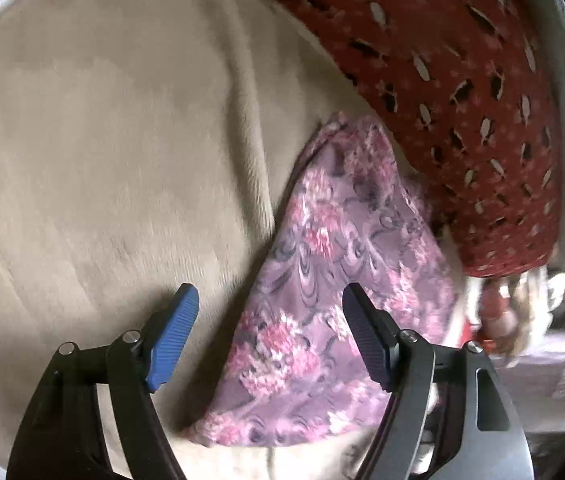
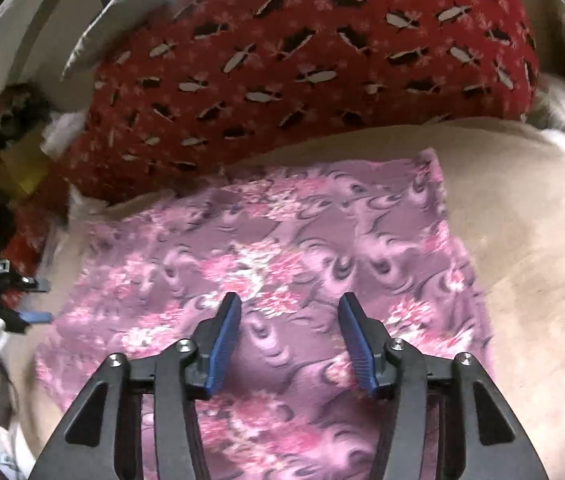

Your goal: Fold small clothes

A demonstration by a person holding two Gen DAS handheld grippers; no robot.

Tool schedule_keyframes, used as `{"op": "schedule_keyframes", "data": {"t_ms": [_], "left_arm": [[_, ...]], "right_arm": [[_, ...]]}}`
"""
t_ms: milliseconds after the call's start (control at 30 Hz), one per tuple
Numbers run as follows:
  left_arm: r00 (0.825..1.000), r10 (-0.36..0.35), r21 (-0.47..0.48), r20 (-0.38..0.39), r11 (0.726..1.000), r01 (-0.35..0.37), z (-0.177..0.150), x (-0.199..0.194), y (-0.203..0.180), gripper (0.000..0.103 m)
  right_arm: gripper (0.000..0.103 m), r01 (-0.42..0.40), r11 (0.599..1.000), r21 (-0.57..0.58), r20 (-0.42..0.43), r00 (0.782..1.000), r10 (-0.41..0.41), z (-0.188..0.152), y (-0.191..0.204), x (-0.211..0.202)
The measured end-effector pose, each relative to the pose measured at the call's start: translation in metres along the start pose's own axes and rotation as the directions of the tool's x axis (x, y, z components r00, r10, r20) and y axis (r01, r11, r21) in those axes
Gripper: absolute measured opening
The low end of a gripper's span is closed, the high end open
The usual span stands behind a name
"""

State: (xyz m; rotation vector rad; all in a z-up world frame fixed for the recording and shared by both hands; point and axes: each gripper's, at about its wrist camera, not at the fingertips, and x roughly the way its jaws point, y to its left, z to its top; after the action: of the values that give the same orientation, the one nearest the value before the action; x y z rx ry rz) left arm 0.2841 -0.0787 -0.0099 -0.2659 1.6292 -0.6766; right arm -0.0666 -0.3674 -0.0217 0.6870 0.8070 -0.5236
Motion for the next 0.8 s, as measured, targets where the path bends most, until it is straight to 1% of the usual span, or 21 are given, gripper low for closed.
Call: {"op": "schedule_keyframes", "data": {"t_ms": [33,67,100,133,200,233,267,300,333,367,400,467,500,567,633,700,800], "left_arm": [[1.000,-0.011,-0.007,-0.027,1.000,0.010,-0.004,0.004,0.003,0.074],[0.998,-0.006,0.004,-0.066,1.000,0.007,-0.008,0.013,0.003,0.074],[0.995,0.009,0.025,-0.099,1.000,-0.006,-0.011,0.021,0.002,0.074],[0.992,0.036,0.068,-0.121,0.997,-0.028,-0.017,0.028,-0.002,0.075],[0.992,0.076,0.162,-0.101,0.985,-0.059,-0.029,0.029,-0.015,0.078],[0.991,0.079,0.198,-0.104,0.979,-0.057,-0.033,0.030,-0.020,0.078],[0.991,0.069,0.221,-0.117,0.974,-0.041,-0.037,0.031,-0.025,0.074],[0.990,0.040,0.236,-0.134,0.972,-0.007,-0.042,0.032,-0.030,0.063],[0.989,0.036,0.255,-0.142,0.967,0.001,-0.046,0.034,-0.035,0.029],[0.990,0.054,0.288,-0.131,0.958,-0.014,-0.051,0.034,-0.042,0.013],[0.992,0.078,0.318,-0.102,0.947,-0.042,-0.056,0.033,-0.049,0.013],[0.994,0.090,0.351,-0.058,0.934,-0.064,-0.065,0.028,-0.060,0.010],[0.996,0.080,0.350,-0.046,0.935,-0.059,-0.068,0.024,-0.064,0.009],[0.999,0.015,0.336,-0.032,0.942,-0.003,-0.072,0.010,-0.071,0.008],[0.999,-0.032,0.342,-0.008,0.939,0.033,-0.079,-0.003,-0.084,0.008],[0.999,-0.050,0.354,0.005,0.934,0.045,-0.085,-0.010,-0.099,0.008],[0.999,-0.047,0.374,0.019,0.927,0.036,-0.093,-0.014,-0.118,0.008]], "right_arm": [[0.056,-0.005,1.000,0.007,-0.003,1.000,0.005,-0.003,-0.002,0.002],[0.056,-0.009,1.000,0.010,-0.003,1.000,0.009,-0.006,-0.003,0.004],[0.056,-0.026,1.000,0.011,0.021,0.999,0.026,-0.012,-0.007,0.005],[0.056,-0.040,0.999,0.012,0.044,0.998,0.040,-0.016,-0.010,0.004],[0.056,-0.064,0.998,0.003,0.095,0.993,0.064,-0.025,-0.014,0.000],[0.056,-0.067,0.998,-0.001,0.108,0.992,0.067,-0.027,-0.012,0.000],[0.056,-0.068,0.998,-0.002,0.115,0.991,0.068,-0.028,-0.013,0.000],[0.056,-0.068,0.998,-0.002,0.116,0.991,0.068,-0.028,-0.012,0.000],[0.056,-0.069,0.998,-0.003,0.117,0.991,0.068,-0.028,-0.012,0.000],[0.057,-0.070,0.998,-0.004,0.121,0.990,0.070,-0.027,-0.012,0.001],[0.057,-0.072,0.997,-0.004,0.125,0.990,0.072,-0.027,-0.013,0.001],[0.057,-0.082,0.997,-0.001,0.133,0.988,0.081,-0.028,-0.014,0.001],[0.057,-0.085,0.996,0.001,0.134,0.987,0.084,-0.028,-0.015,0.001],[0.057,-0.096,0.995,0.007,0.138,0.986,0.094,-0.029,-0.018,-0.001],[0.057,-0.105,0.994,0.013,0.139,0.985,0.102,-0.029,-0.019,-0.001],[0.057,-0.106,0.994,0.015,0.137,0.985,0.103,-0.028,-0.019,-0.001],[0.057,-0.098,0.995,0.017,0.124,0.988,0.095,-0.026,-0.017,-0.002]]}}
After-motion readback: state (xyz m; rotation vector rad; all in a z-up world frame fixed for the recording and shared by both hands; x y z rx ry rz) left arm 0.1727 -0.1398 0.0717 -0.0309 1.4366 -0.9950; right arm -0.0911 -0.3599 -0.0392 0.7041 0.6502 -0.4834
